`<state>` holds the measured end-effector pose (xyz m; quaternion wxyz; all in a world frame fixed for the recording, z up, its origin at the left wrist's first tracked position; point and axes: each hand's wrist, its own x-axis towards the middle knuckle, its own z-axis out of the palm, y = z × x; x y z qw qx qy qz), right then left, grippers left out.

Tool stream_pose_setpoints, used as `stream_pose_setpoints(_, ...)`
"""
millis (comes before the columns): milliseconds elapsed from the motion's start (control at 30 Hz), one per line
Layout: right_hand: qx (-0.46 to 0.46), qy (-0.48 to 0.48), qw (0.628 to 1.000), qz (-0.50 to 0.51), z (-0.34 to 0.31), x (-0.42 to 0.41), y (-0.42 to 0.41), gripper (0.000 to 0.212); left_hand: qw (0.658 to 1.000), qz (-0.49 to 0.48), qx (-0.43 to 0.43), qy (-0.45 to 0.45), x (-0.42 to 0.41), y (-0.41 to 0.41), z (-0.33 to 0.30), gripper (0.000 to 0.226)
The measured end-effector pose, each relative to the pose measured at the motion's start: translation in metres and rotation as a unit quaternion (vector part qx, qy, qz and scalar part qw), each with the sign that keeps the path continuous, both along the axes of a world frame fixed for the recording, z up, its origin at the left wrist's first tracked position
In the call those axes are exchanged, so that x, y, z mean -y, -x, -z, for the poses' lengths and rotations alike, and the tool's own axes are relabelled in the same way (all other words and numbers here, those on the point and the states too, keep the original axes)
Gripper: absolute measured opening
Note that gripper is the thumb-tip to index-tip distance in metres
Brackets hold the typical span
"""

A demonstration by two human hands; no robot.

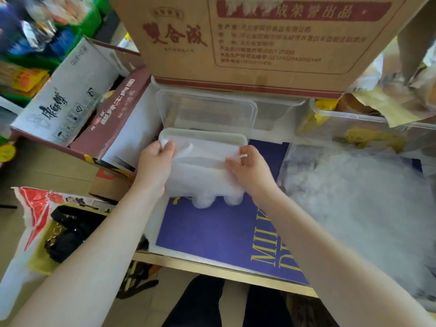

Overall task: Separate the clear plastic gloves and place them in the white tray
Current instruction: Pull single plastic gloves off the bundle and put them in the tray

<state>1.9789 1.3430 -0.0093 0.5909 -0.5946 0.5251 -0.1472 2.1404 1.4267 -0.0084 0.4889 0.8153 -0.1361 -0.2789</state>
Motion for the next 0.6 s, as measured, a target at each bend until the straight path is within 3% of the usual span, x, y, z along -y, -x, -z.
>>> stream_pose_setpoints(133, -0.085, 0.076, 0.993, -0.033, 0.005, -0.003, -0.030, 0.040, 0.992, 0.080, 0.080, -0.058, 0.012, -0.029, 0.011, 0.027)
stream_pose_setpoints(233, -0.142, 0.126, 0.982, -0.022, 0.013, -0.004, -0.038, 0.047, 0.957, 0.207, 0.143, -0.141, 0.023, -0.030, 0.010, 0.034)
stream_pose_setpoints(333, -0.222, 0.191, 0.955, -0.036, 0.017, -0.005, -0.042, 0.042, 0.871, 0.306, 0.308, -0.229, 0.028, -0.028, 0.010, 0.043)
stream_pose_setpoints(433, -0.306, 0.236, 0.919, -0.083, 0.019, -0.007, -0.046, 0.037, 0.750, 0.325, 0.498, -0.289, 0.020, -0.027, 0.008, 0.059)
stream_pose_setpoints(500, -0.327, 0.225, 0.914, -0.083, 0.019, -0.008, -0.047, 0.034, 0.702, 0.298, 0.602, -0.236, 0.011, -0.030, 0.013, 0.068)
stream_pose_setpoints(600, -0.384, 0.255, 0.879, -0.120, 0.024, -0.008, -0.048, 0.032, 0.657, 0.374, 0.648, -0.093, 0.006, -0.039, 0.030, 0.051)
